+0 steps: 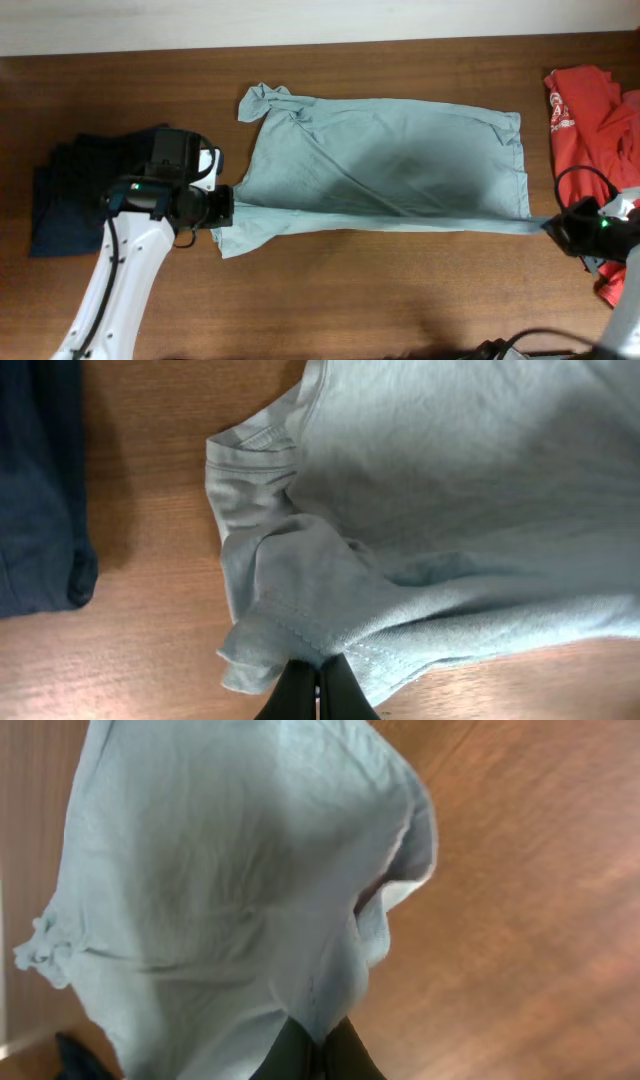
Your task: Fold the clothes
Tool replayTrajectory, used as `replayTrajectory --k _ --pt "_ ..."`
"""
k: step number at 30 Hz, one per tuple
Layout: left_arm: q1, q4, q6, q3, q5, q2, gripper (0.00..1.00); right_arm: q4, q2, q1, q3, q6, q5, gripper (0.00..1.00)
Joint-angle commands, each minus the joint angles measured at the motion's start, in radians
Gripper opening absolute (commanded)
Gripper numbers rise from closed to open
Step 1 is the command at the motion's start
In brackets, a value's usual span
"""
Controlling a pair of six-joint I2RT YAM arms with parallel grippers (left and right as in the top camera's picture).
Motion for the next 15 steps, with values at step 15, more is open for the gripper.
replayTrajectory --k 15 --pt "-0.004 0.21 0.171 0.011 -0.014 0.117 0.01 0.293 0.224 0.203 0.02 0.069 -0.011 0.05"
